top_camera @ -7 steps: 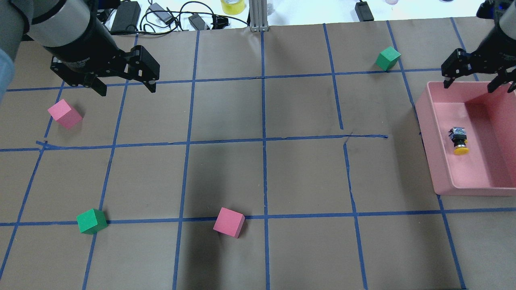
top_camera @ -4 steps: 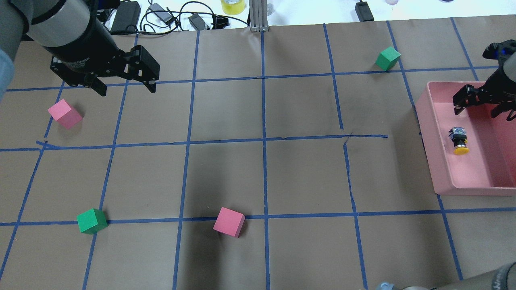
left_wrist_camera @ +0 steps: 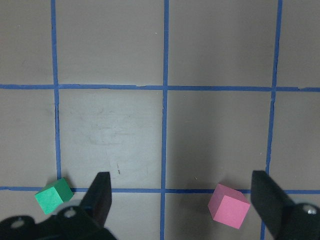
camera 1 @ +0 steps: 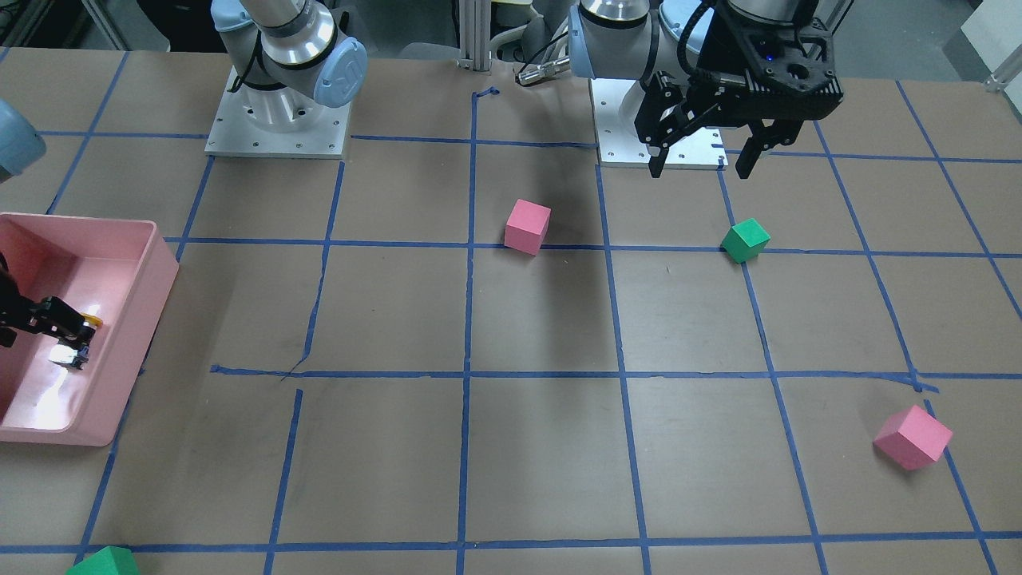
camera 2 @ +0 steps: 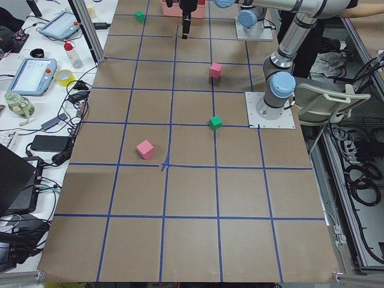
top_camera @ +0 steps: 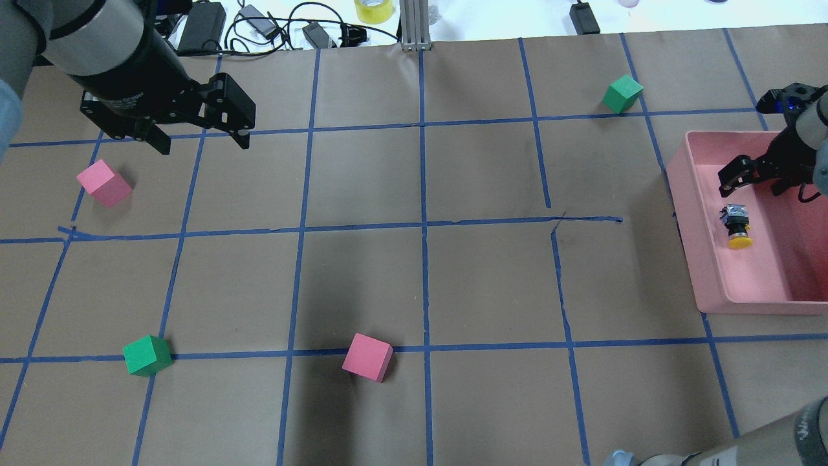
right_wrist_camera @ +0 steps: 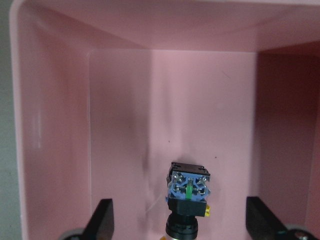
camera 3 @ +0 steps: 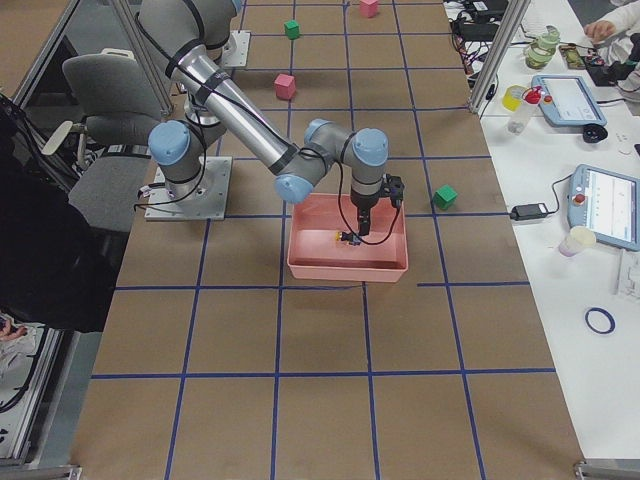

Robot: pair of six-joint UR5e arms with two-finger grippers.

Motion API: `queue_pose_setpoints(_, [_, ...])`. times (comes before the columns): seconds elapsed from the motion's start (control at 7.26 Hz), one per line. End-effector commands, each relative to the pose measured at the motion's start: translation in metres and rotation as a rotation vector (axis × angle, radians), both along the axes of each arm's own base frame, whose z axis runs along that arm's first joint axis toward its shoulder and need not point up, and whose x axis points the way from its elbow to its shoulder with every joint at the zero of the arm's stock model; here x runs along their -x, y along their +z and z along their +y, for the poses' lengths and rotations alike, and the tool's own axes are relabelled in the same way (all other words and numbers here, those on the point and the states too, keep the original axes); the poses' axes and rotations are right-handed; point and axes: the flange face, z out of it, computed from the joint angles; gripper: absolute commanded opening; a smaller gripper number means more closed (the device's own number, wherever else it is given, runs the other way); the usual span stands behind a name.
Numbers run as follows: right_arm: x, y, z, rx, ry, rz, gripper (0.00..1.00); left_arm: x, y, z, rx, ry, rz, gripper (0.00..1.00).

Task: Align button upright
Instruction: 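Lower the right gripper into the bin and grasp the switch body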

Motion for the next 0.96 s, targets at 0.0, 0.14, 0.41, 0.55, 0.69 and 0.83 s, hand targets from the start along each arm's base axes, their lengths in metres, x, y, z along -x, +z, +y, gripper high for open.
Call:
queue_pose_setpoints(0.0, [0.001, -0.003, 0.0, -0.003, 0.003, -0.002, 0.93, 0.0, 0.0, 0.0, 0.0, 0.0, 0.0, 1.0])
queue_pose_setpoints(0.14, [0.001, -0.004, -0.001, -0.005, 0.003, -0.002, 0.93, 0.001, 0.0, 0.0, 0.001, -0.002, 0.0, 1.0])
queue_pose_setpoints(0.41, [0.005, -0.021, -0.006, -0.001, 0.009, 0.0, 0.93, 0.001, 0.0, 0.0, 0.001, -0.002, 0.0, 1.0])
queue_pose_setpoints(0.55, [0.007, -0.033, -0.007, -0.017, 0.006, -0.008, 0.94, 0.001, 0.0, 0.0, 0.001, -0.002, 0.0, 1.0])
queue_pose_setpoints(0.69, [0.015, -0.041, -0.005, -0.028, -0.007, -0.014, 0.94, 0.001, 0.0, 0.0, 0.001, -0.002, 0.0, 1.0])
queue_pose_setpoints(0.83, [0.019, -0.052, -0.002, -0.048, -0.014, -0.023, 0.94, 0.001, 0.0, 0.0, 0.001, -0.002, 0.0, 1.0])
